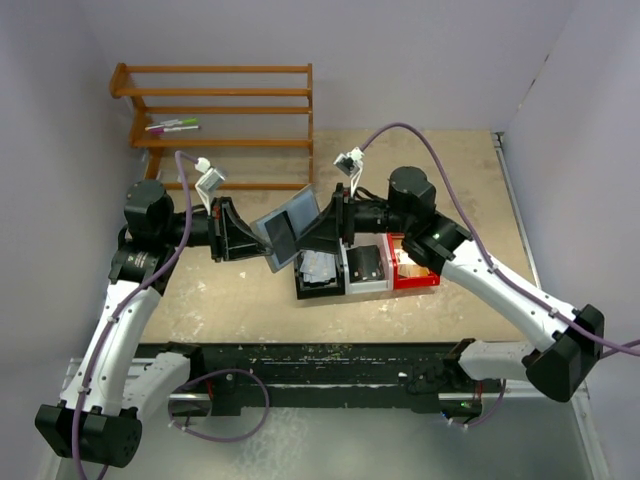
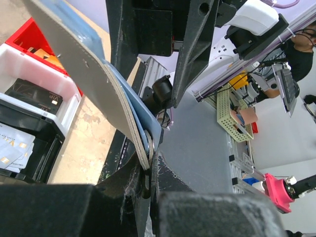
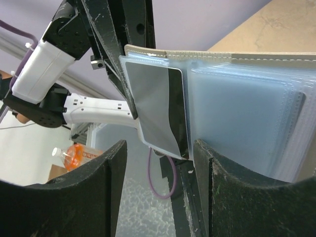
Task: Take the credit cards out of the card holder
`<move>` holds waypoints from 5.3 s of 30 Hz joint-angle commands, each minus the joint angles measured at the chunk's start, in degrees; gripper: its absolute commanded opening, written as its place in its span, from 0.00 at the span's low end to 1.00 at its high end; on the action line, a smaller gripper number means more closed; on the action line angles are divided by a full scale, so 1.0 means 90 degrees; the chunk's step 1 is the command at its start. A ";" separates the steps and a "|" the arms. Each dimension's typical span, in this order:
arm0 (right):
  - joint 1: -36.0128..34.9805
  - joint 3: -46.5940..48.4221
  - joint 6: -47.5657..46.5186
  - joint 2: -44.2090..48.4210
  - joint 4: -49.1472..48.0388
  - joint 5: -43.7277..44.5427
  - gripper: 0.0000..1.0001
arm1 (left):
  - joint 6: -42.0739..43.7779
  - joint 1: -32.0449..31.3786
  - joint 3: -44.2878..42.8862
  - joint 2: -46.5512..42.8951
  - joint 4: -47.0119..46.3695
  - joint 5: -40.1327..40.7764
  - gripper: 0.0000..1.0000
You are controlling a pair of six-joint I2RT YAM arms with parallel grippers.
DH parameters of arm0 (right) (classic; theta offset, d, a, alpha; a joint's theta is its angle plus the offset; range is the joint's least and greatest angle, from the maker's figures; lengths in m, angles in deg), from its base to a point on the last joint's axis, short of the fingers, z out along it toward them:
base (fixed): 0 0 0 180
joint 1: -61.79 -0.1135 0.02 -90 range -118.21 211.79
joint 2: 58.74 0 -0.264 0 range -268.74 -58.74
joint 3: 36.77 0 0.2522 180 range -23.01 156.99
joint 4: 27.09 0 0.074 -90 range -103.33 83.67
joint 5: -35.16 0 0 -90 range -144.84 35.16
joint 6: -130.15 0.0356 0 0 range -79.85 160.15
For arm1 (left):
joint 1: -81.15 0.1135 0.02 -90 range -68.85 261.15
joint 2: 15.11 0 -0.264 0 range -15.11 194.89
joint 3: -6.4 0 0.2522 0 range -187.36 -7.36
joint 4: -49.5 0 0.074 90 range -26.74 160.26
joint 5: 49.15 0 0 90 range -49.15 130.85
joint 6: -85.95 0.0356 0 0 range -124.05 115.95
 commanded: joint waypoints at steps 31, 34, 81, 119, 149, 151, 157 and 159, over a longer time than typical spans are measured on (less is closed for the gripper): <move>-0.0280 -0.1015 0.1842 0.0331 -0.3590 -0.1217 0.43 | 0.0222 0.0003 -0.0441 -0.0228 -0.0292 -0.0448 0.00; -0.0275 -0.1133 0.1930 0.0412 -0.3682 -0.1175 0.40 | 0.0250 0.0003 -0.0430 -0.0239 -0.0267 -0.0429 0.00; -0.0013 -0.1503 0.2458 0.0432 -0.4238 -0.0591 0.03 | -0.0060 0.0003 -0.0471 -0.0272 -0.0598 -0.0468 0.00; 0.2094 -0.1154 -0.0334 0.1914 0.1753 0.0127 0.00 | 0.0578 0.0004 -0.0884 -0.0269 -0.0014 -0.0472 0.00; 0.0575 -0.0389 -0.0693 -0.1533 0.3512 0.6149 0.10 | 0.0231 0.0003 -0.1085 -0.0323 -0.0337 -0.0572 0.00; 0.0575 -0.0343 -0.0668 -0.1455 0.3583 0.6191 0.24 | 0.0229 0.0004 -0.1104 -0.0310 -0.0336 -0.0593 0.00; 0.0573 -0.0034 -0.0570 -0.0657 0.3973 0.5871 0.54 | 0.0083 0.0004 -0.1073 -0.0298 -0.0505 -0.0614 0.00; 0.0575 0.0061 -0.0616 -0.0274 0.3796 0.5386 0.59 | 0.0022 0.0008 -0.1070 -0.0302 -0.0571 -0.0614 0.00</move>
